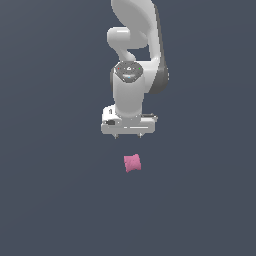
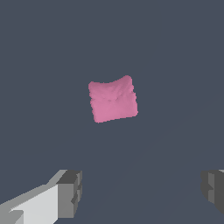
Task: Pick up the object and move it to a goal position.
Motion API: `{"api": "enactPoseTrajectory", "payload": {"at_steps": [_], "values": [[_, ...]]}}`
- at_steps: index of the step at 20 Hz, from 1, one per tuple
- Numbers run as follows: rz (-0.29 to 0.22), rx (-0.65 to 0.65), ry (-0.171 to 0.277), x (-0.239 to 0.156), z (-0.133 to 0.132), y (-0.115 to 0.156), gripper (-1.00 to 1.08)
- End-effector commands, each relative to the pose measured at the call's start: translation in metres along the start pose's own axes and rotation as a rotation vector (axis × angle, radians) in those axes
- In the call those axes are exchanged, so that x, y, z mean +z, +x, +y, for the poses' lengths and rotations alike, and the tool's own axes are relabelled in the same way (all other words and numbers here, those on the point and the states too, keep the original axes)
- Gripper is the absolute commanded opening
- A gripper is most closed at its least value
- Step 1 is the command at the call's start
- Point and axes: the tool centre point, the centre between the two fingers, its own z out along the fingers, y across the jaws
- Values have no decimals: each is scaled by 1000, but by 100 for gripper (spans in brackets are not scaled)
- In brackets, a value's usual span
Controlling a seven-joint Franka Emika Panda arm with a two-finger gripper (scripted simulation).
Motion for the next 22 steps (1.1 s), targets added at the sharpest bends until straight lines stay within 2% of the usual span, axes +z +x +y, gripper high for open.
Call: {"api": "enactPoseTrajectory", "payload": {"at_steps": [1, 14, 22], "values": [[0, 0, 0, 0, 0, 0, 100], [-20, -16, -1, 6, 6, -5, 100], [-12, -52, -2, 18, 1, 11, 100]]}}
